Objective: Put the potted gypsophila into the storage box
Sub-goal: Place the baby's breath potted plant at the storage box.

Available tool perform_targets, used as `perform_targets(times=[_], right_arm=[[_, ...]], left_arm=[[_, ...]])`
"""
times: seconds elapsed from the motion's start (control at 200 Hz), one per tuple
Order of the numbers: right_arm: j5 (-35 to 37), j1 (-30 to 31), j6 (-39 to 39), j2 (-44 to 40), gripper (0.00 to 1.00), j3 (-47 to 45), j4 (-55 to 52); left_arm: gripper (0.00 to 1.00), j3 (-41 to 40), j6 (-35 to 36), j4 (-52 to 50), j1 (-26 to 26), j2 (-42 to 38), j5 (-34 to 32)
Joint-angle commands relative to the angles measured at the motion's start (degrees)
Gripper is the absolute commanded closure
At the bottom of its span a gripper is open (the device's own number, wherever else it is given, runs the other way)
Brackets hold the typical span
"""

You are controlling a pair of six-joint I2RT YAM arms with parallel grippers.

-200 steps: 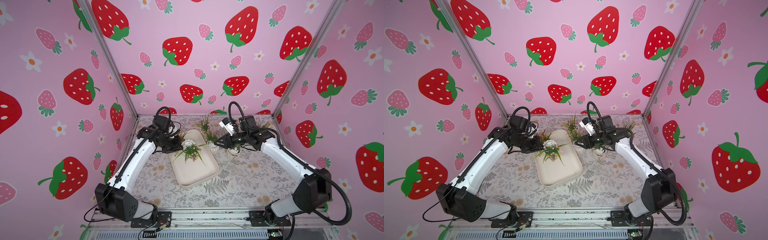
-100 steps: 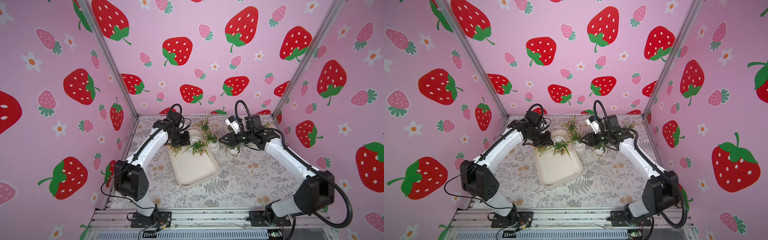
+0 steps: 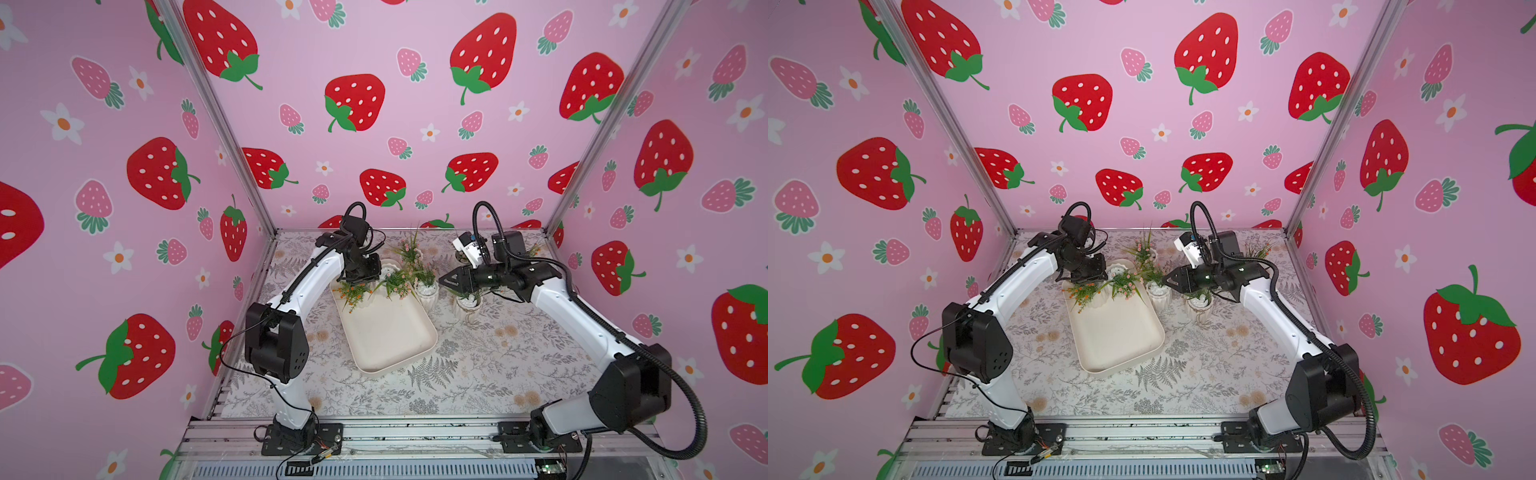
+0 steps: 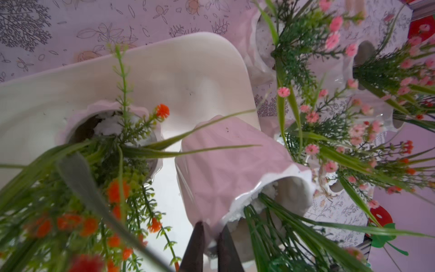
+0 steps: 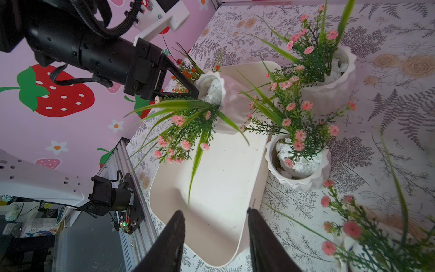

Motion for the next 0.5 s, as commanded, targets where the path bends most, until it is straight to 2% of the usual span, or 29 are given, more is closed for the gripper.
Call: perform_targets(times=[0.0, 0.495], right_arm=[[-0.3, -0.5, -0.1, -1.4, 0.54, -0.5, 0.8], [-0.6, -0.6, 0.4, -0.9, 0.54, -0.7, 1.3]], left_arm=[[1.0, 3.7, -1.4, 2.6, 0.8, 0.5, 0.7], [1.0, 7.1, -1.4, 3.4, 3.1, 6.4, -2.3]])
